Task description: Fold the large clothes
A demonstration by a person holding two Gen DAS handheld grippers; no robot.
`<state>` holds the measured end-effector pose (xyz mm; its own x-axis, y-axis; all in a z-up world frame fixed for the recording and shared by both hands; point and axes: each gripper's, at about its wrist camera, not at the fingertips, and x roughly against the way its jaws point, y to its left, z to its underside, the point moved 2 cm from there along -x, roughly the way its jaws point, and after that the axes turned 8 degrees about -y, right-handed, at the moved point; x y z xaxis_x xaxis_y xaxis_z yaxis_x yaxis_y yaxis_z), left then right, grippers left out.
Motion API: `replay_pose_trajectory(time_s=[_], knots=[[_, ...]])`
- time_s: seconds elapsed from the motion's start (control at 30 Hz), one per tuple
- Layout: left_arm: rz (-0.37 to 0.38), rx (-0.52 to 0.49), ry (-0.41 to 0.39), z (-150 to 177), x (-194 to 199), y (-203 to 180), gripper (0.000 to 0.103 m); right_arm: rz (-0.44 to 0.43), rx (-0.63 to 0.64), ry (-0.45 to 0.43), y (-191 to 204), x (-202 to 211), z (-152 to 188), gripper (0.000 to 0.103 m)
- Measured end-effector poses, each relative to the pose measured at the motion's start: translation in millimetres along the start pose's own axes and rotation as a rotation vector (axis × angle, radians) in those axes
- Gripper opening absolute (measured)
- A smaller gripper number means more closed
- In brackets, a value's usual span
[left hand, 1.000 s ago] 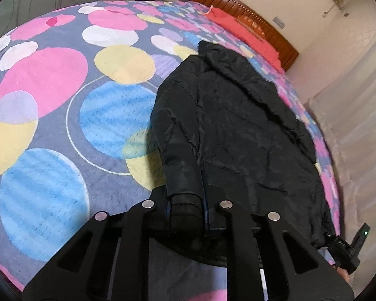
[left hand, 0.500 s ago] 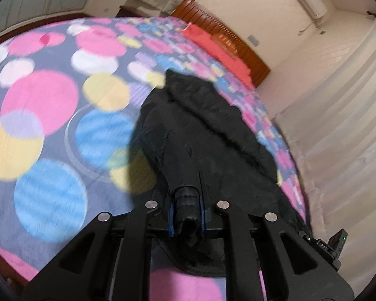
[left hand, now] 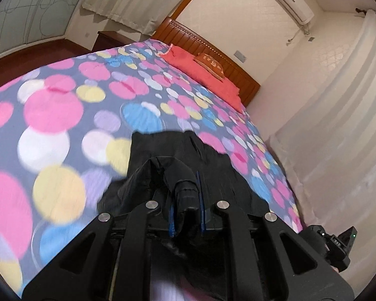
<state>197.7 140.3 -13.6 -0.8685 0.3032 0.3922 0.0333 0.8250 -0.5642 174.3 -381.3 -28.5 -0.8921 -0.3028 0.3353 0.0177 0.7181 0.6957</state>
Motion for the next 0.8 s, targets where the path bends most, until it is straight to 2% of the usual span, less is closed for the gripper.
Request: replay_pose_trajectory(time_s=[0.13, 0.23, 0.4, 0.53, 0.63, 0.8], knots=[[-0.047, 0.017, 0.014, -34.9, -66.9, 1.7, 0.013, 0.019, -0.032, -0.006, -8.7, -48.2, -32.7, 0.014], [-0.075, 0.019, 0.029, -49.4, -108.4, 3.2, 0.013, 0.053, -0.023, -0.008, -13.0, -91.8, -57.2, 0.014], [-0.143, -0.021, 0.057, -63.6, -183.7, 5.7, 0.013, 0.128, -0.048, 0.027, -41.7, -151.1, -73.7, 0.014], [-0.21, -0.053, 0.097, -61.2, -236.7, 17.3, 0.013, 0.218, -0.073, 0.085, -76.8, -201.6, -70.4, 0.014], [-0.248, -0.065, 0.134, -51.8, -261.9, 29.5, 0.013, 0.263, -0.084, 0.132, -98.6, -228.9, -59.6, 0.014], [-0.292, -0.103, 0.163, -36.3, -290.9, 40.4, 0.013, 0.299, -0.059, 0.155, -110.8, -248.3, -46.2, 0.014]])
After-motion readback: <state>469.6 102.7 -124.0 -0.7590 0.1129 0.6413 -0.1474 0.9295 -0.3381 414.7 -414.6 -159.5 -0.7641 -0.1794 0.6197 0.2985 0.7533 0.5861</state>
